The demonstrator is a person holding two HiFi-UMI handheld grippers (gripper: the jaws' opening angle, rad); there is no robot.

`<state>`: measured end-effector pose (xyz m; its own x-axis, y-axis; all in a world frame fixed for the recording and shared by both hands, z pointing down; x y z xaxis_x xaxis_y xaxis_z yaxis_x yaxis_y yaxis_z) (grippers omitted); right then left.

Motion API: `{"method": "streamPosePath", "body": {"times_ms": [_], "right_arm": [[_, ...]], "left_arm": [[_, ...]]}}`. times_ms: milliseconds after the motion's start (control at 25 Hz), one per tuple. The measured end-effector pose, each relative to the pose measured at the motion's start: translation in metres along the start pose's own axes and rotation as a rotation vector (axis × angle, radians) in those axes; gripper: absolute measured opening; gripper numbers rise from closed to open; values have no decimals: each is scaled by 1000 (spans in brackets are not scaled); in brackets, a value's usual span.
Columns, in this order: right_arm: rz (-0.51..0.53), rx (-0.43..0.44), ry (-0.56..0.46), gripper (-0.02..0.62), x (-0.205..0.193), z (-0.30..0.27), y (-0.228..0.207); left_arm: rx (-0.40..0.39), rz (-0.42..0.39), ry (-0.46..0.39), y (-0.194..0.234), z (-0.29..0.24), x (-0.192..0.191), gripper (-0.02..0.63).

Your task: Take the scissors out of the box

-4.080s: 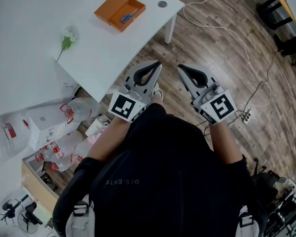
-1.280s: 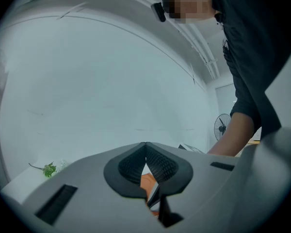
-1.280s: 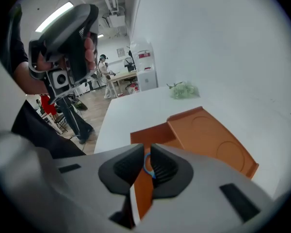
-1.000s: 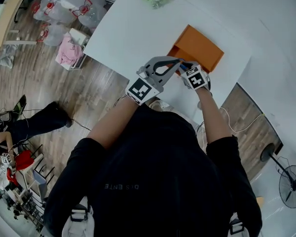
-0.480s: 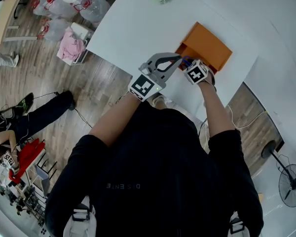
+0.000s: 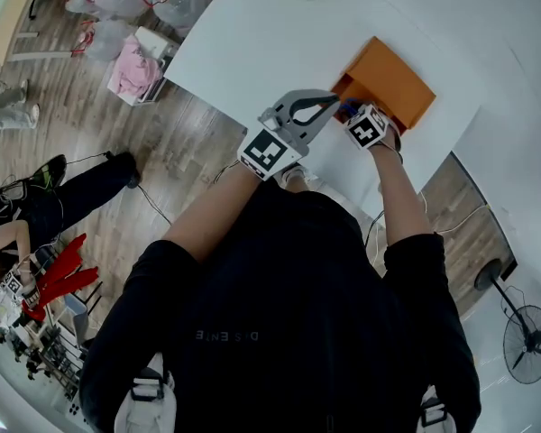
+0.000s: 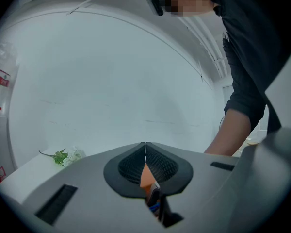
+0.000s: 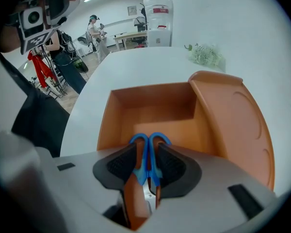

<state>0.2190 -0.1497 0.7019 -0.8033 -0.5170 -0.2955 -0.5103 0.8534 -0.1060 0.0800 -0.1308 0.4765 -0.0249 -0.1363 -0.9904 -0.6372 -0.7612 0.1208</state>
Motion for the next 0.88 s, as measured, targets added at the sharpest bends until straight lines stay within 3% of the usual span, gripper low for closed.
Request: {"method": "streamPosePath", "body": {"times_ms": [160,240,400,880], "right_arm": [[30,-11,6,140,3,1,3],[50,-17,2,89,3,0,4],[56,-23,-14,84,0,3,8],[-29,-84,-247,83,14,47,20]], "left_arm": [[7,2,2,0,5,-1,20],[4,-18,3,0,7,-4,20],[27,12,3,0,12,-1,20],[20,-13,-24,0,19,8,20]]}}
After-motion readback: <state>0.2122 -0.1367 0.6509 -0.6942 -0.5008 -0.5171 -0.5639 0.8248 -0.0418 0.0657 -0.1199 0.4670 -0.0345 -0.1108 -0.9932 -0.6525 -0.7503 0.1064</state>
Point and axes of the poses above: the fingertips, and each gripper's own axes: z backward along the fingers, y to its left, x out of its top, the point moved 6 cm from there along z, backward along the fingers, and after that the axes turned 5 degrees about x, right-handed, at the moved point
